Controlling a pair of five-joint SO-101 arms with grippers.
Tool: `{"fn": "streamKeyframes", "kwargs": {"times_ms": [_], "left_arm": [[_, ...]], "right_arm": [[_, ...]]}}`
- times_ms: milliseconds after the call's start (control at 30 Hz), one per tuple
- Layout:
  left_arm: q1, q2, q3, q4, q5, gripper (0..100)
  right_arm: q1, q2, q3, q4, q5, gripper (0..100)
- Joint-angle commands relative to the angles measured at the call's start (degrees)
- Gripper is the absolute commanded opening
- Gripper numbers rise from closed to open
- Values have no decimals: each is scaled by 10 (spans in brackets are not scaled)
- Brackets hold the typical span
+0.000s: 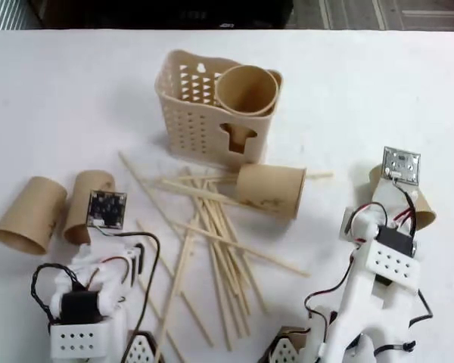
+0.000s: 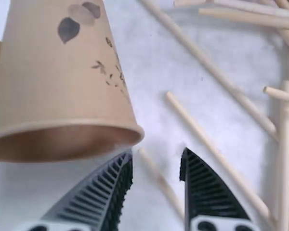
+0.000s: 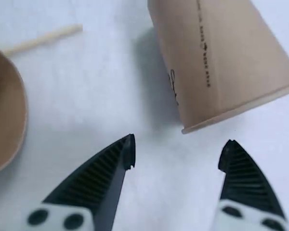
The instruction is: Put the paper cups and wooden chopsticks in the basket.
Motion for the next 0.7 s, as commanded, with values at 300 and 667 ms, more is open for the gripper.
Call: {"fn": "streamKeyframes", "kwargs": {"times_ms": [300,667], "left_arm": [[-1,-3,-3,3,5,173],[-1,-3,-3,3,5,173]], "right_arm": [[1,-12,4,-38,-9,126],[5,-18,-16,-24,25,19]]}}
